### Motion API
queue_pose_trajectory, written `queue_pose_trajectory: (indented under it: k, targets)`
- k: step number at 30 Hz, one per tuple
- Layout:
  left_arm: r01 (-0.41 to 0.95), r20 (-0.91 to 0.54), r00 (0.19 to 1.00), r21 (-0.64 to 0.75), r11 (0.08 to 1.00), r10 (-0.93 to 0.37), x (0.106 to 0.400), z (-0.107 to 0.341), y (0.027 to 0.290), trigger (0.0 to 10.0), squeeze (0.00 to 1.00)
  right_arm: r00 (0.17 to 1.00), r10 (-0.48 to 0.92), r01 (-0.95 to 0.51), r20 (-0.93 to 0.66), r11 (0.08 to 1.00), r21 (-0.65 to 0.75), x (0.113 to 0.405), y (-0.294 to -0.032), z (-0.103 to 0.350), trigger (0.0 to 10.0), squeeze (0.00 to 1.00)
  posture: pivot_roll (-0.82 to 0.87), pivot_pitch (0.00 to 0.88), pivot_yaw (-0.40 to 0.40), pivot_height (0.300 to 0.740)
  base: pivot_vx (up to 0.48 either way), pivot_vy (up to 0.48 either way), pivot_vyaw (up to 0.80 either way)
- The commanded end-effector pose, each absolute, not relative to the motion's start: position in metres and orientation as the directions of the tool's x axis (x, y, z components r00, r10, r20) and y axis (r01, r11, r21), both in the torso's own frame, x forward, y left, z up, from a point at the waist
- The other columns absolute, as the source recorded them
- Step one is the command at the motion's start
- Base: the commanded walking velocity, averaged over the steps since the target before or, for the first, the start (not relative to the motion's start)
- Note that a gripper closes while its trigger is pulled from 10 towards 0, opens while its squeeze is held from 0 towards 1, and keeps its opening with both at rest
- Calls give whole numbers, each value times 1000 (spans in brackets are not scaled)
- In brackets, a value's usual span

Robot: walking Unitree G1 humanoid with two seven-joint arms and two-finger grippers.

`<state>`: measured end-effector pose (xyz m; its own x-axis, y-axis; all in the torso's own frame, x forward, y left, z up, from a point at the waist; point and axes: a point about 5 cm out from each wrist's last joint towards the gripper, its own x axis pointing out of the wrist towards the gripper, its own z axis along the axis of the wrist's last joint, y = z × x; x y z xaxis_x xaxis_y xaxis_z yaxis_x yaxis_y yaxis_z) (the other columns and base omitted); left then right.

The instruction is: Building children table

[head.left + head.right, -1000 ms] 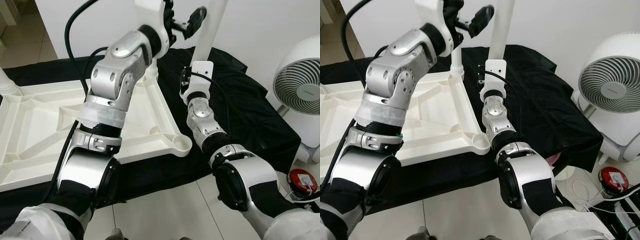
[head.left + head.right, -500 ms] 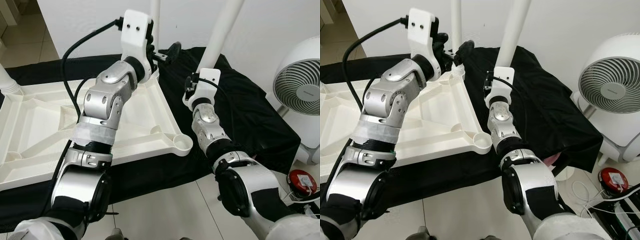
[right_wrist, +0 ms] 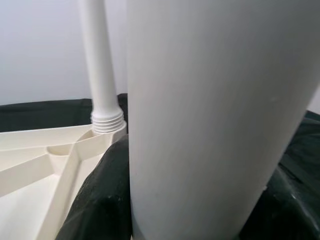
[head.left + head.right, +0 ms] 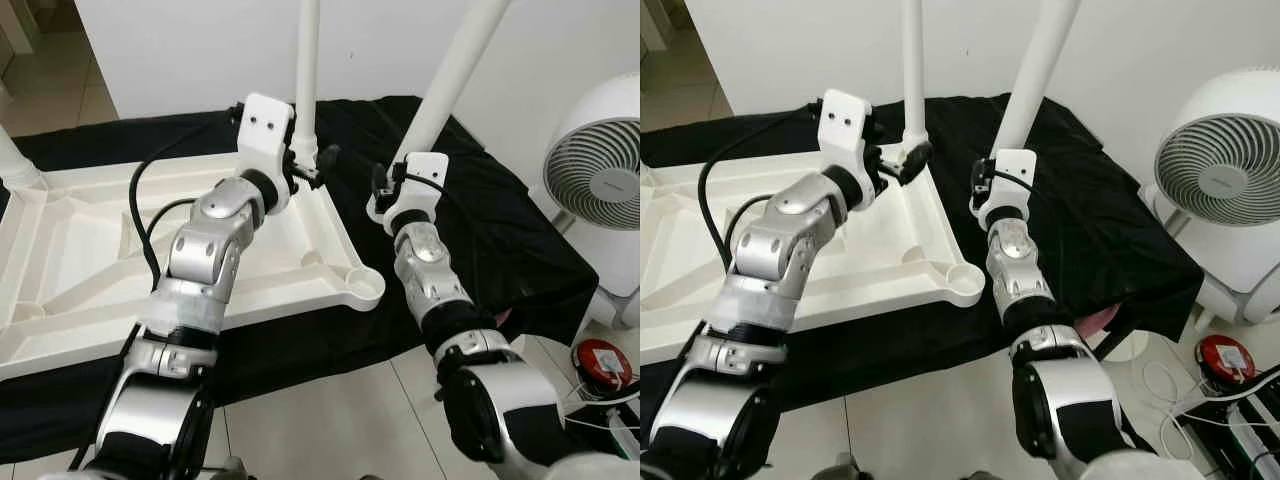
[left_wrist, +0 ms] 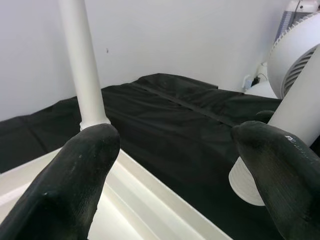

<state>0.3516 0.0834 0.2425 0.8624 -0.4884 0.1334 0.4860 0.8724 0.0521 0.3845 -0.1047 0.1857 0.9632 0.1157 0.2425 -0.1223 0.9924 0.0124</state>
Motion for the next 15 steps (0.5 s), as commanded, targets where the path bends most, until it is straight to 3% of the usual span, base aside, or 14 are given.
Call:
queue_pose_trajectory:
  k: [1, 15]
  targets:
    - [436, 151, 887, 34, 899, -436, 350, 241, 85, 10000, 0, 957, 139, -150, 255, 988, 23, 382, -101, 188, 10000, 0, 2, 0, -45, 740, 0, 0, 0]
    - [453, 172, 864, 146, 879, -474, 326, 209, 82, 10000, 0, 956, 186, -197, 228, 980, 24, 368, -95, 174, 10000, 0, 10, 0, -59, 740, 0, 0, 0]
